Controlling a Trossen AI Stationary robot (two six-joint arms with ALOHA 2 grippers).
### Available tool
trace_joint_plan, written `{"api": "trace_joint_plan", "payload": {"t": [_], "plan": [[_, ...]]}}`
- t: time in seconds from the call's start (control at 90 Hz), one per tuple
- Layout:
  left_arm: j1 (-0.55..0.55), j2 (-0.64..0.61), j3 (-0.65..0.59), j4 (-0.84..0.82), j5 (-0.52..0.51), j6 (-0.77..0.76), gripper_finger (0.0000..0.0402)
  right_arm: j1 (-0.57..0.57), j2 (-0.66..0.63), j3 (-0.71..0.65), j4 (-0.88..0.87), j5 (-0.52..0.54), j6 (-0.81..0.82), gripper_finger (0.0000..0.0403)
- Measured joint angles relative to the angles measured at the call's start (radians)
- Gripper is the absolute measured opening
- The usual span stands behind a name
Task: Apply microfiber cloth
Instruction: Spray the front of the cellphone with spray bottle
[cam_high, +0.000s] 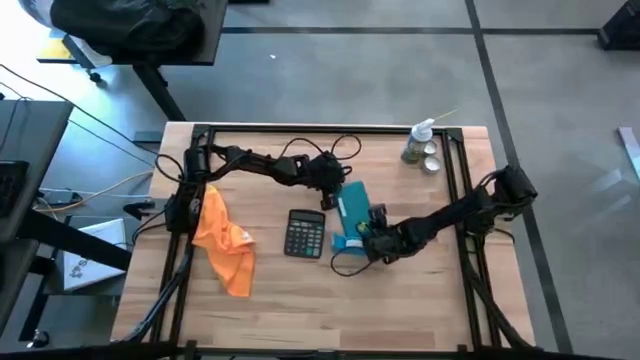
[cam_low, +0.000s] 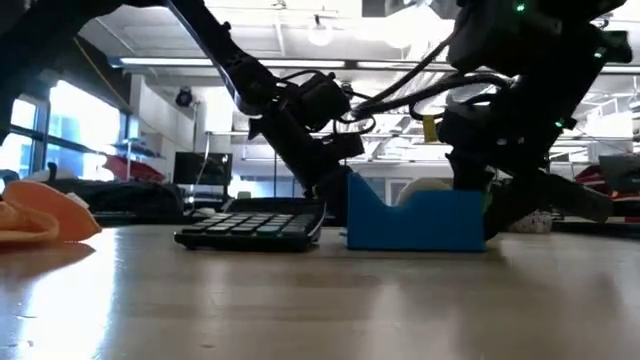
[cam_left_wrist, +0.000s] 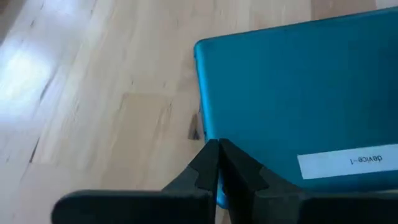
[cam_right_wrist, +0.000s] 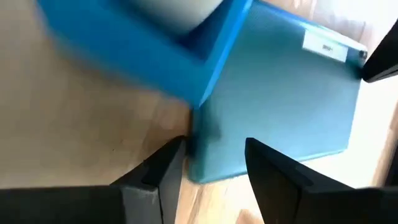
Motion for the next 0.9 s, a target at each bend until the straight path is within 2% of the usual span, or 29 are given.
{"api": "trace_joint_plan", "payload": {"t": [0.111, 0.3, 0.444, 0.689, 0.9], "plan": [[0.004, -0.008, -0.002, 0.003, 0.002, -0.001, 0.0, 0.015, -0.002, -0.021, 0.005, 0.009, 0.057, 0.0146], [0.009, -0.007, -0.009, 0.01, 0.004, -0.011, 0.0, 0.051, -0.009, -0.122, 0.138, 0.083, 0.103, 0.0146], [0.007, -0.007, -0.01, 0.012, 0.02, -0.034, 0.0, 0.064, -0.006, -0.151, 0.217, 0.138, 0.02, 0.0146], [0.001, -0.007, -0.01, 0.009, 0.022, -0.034, 0.0, 0.043, -0.001, -0.157, 0.318, 0.164, -0.101, 0.0146], [0.001, -0.007, -0.01, 0.005, 0.012, -0.034, 0.0, 0.049, -0.007, -0.156, 0.323, 0.275, -0.134, 0.0147]]}}
